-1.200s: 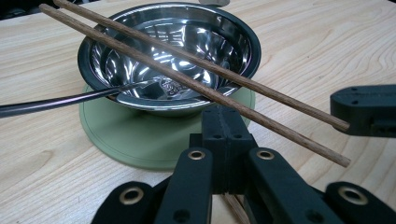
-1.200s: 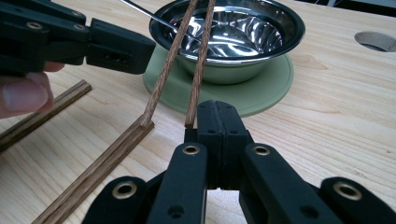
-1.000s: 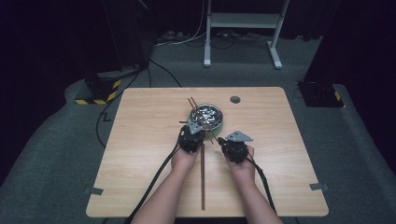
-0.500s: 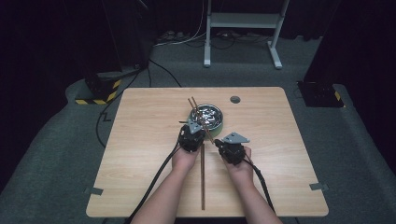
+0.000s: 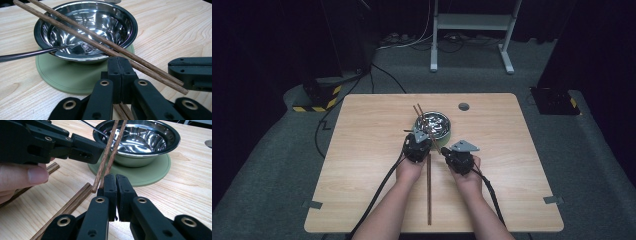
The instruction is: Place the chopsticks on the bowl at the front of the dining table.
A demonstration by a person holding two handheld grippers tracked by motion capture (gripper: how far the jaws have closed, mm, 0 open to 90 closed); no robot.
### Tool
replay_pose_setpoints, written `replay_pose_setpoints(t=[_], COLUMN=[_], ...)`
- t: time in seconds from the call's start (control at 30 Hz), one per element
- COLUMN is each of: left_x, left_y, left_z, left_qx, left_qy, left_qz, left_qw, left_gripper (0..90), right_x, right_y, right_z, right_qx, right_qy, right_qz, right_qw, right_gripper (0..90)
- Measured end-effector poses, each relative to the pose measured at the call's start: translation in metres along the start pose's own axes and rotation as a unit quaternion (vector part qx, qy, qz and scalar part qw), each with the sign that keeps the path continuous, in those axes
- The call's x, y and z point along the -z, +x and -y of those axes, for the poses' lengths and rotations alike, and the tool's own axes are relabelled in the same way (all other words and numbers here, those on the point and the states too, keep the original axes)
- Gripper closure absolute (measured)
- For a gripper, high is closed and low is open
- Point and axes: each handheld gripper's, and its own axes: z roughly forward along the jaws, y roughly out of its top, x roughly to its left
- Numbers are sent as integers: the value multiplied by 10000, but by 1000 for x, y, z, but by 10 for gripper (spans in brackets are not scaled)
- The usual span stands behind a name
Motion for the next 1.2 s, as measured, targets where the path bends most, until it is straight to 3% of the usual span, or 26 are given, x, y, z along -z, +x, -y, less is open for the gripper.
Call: replay_pose_setpoints(t=[0.47, 0.7, 0.97, 1.2], left_x=[3, 4, 0, 0], left_y=[1, 4, 1, 2], left_z=[-1, -1, 2, 1], left_qx=[-40, -21, 11, 9], left_qy=[25, 20, 18, 16], left_qz=[-14, -99, -91, -104], left_qw=[10000, 9999, 10000, 9999], left_gripper=[884, 883, 888, 888], right_x=[1, 1, -3, -3], right_y=[11, 7, 12, 14], right_z=[0, 0, -2, -2], right_qx=[193, 36, 196, 190], right_qy=[40, -40, 20, 25], right_qz=[-155, 25, -90, -130], right_qw=[9997, 10000, 9998, 9997], right_gripper=[870, 865, 867, 867])
